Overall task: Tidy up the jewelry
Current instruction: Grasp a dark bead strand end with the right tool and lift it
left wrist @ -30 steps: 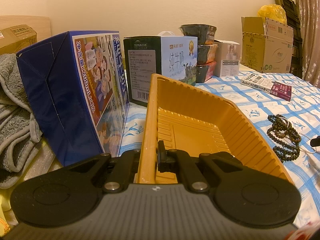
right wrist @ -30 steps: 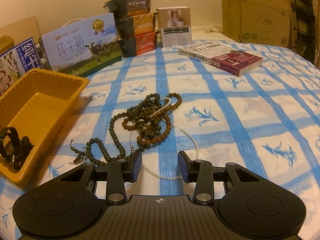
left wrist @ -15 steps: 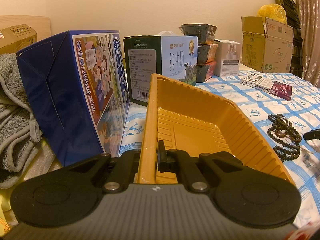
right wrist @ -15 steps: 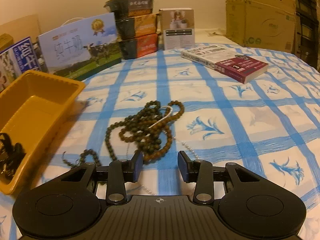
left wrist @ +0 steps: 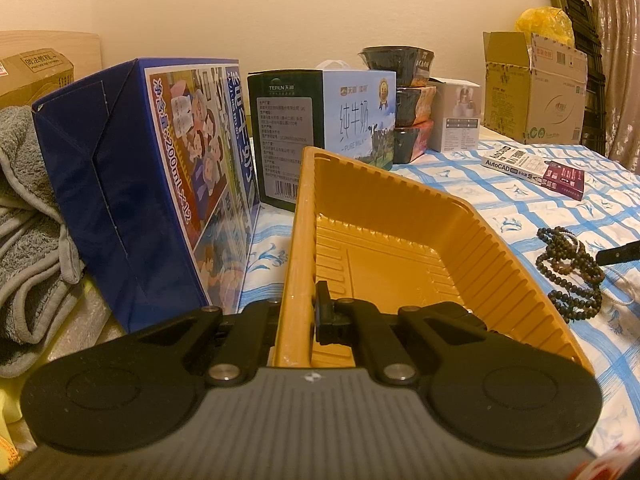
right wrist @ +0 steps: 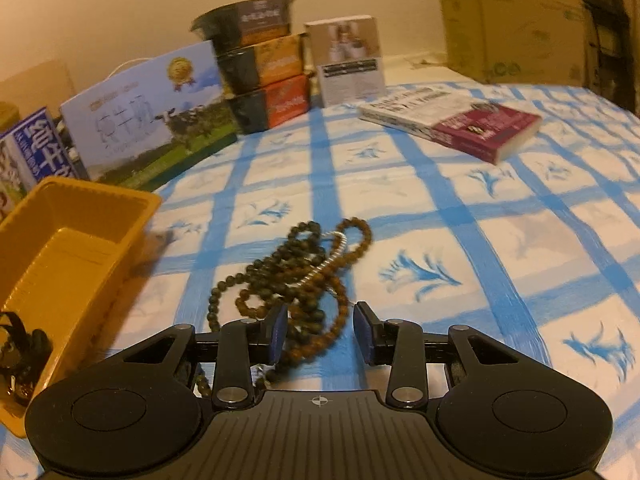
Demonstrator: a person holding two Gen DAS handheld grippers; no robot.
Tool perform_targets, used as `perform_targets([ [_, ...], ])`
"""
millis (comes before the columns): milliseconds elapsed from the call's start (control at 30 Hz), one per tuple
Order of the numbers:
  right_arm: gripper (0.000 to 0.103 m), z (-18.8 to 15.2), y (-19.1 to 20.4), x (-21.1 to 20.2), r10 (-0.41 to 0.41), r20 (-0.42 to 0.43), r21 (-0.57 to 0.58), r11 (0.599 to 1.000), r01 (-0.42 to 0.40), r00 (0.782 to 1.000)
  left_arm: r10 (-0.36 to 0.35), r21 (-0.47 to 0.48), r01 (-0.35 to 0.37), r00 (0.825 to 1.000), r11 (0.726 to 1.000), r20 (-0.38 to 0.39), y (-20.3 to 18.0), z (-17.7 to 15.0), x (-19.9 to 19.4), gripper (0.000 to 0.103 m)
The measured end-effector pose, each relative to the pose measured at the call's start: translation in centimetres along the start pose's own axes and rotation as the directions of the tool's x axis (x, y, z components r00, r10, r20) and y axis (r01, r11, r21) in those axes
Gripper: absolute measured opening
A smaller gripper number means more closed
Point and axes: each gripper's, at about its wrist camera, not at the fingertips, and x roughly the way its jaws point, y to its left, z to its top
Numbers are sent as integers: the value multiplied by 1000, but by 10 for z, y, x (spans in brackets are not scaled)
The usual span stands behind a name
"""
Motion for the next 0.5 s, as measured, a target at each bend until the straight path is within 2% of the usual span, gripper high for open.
perform_targets([
  [167,38,0,6,20,4,-9,-36,999,-4,1000,0,3,0,1000,1000,0,0,0,0,3],
  [200,30,1,7,23,4,-8,-43,999,-4,1000,0,3,0,1000,1000,-1,0,-1,1,3],
  [267,7,3,11,26,22,-21,-80,997,-24,1000,0,4,0,1000,1000,-2,1,-1,1,3],
  [367,7,4,24,20,29,13,-134,991,-27,999,0,0,0,1000,1000,-1,1,-1,1,3],
  [500,7,6,46,2,101,60,-149,985,-91,993,0,0,0,1000,1000,-1,1,-3,2,3],
])
